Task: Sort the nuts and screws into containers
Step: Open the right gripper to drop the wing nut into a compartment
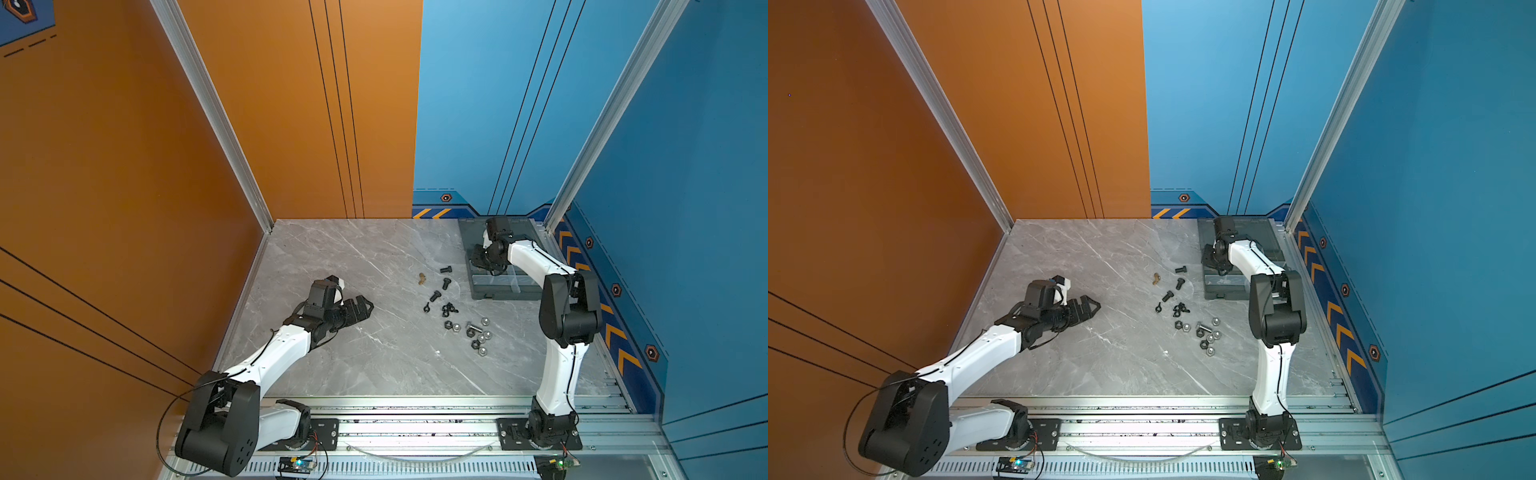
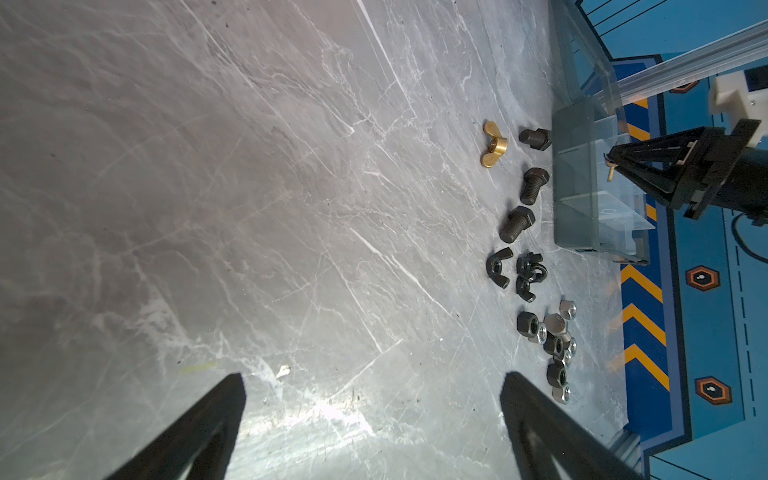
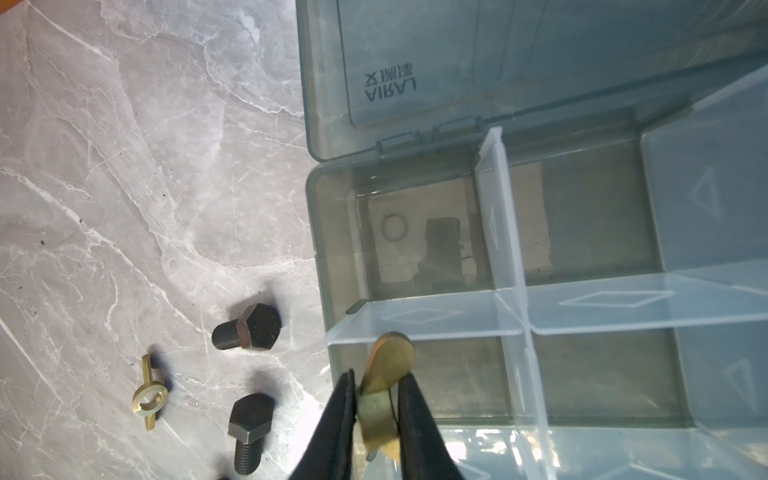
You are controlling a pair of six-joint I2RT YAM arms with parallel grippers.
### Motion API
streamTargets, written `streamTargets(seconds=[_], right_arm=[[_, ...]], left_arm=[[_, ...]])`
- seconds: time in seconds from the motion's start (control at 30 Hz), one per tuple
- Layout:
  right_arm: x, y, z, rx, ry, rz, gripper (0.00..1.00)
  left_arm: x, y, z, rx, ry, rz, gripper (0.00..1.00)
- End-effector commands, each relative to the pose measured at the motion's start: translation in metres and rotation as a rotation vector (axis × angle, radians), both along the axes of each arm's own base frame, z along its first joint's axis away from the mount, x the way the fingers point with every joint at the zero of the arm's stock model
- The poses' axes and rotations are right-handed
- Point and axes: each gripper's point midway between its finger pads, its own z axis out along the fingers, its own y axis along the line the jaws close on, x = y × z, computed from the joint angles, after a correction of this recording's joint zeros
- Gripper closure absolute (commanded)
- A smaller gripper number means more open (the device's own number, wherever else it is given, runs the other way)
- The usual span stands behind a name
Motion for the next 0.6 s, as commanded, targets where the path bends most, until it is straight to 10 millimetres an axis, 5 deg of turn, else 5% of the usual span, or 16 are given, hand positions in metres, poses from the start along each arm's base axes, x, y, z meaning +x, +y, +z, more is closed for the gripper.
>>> streamTargets(seconds=[0.0, 0.27, 0.57], right_arm=[[-0.001, -0.003, 0.003, -0.031, 0.01, 0.002, 0.69], [-0.004, 0.001, 0.023, -0.017, -0.027, 0.031, 0.56], [-0.027, 0.063, 0.068, 0.079, -0.099, 0.142, 0.52]], left_arm=[[0.004, -0.006, 0.011, -0.01, -0.028, -0.021, 0.02], [0.003, -0.006, 0.011, -0.011, -0.03, -0.022, 0.02], [0.001, -0.007, 0.011, -0.02, -0.029, -0.03, 0.02]])
